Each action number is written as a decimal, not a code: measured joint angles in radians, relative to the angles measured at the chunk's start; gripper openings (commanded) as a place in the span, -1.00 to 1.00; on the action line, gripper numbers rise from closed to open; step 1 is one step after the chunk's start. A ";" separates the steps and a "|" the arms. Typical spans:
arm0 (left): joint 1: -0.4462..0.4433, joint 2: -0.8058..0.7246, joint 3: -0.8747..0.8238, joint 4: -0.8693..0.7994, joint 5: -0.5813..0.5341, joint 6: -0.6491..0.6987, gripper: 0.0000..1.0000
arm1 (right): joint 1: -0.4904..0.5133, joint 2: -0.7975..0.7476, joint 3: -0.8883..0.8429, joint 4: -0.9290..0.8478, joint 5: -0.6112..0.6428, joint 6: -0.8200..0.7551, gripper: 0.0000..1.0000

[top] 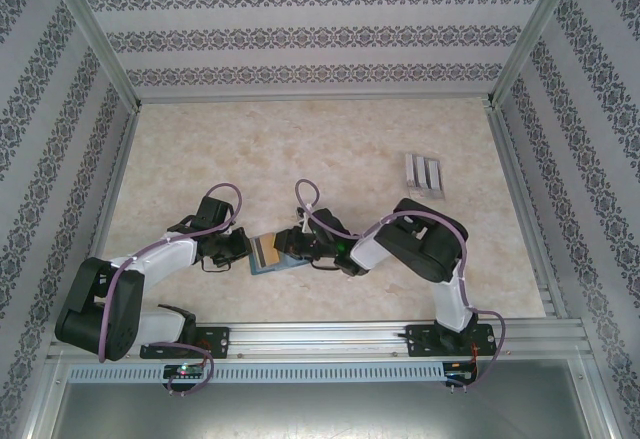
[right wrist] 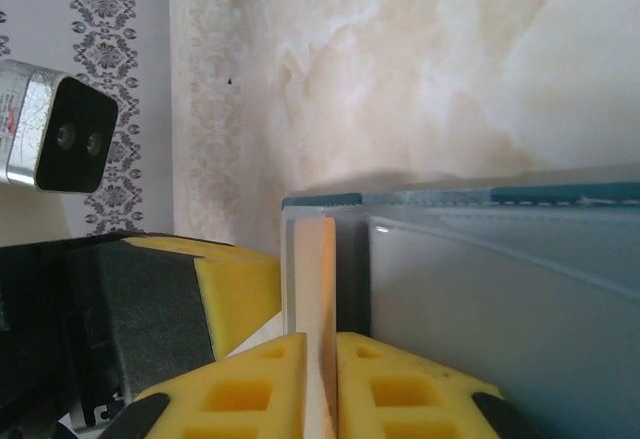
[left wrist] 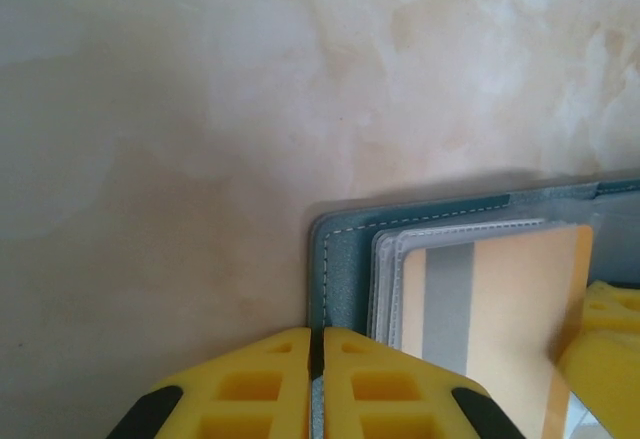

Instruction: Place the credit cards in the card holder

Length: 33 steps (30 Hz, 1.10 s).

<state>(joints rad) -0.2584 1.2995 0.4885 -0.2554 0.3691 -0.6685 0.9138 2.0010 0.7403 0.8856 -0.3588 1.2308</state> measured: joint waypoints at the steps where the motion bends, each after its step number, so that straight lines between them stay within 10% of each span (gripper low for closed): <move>1: -0.002 -0.002 0.000 0.000 -0.004 -0.002 -0.78 | 0.004 -0.011 -0.002 -0.014 0.003 -0.007 -0.55; 22: -0.015 -0.035 -0.008 -0.058 -0.021 -0.017 -0.75 | 0.048 -0.080 0.105 -0.391 0.014 -0.151 -0.94; 28: -0.014 -0.031 -0.005 -0.056 -0.018 -0.017 -0.75 | 0.066 -0.059 0.152 -0.433 0.007 -0.174 -0.90; 33: -0.017 -0.038 0.010 -0.073 -0.010 -0.013 -0.38 | 0.066 -0.124 0.148 -0.526 0.041 -0.236 -0.60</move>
<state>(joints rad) -0.2752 1.2613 0.4984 -0.3286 0.3592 -0.6811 0.9798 1.8774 0.8883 0.3595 -0.3180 0.9951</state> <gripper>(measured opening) 0.274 0.158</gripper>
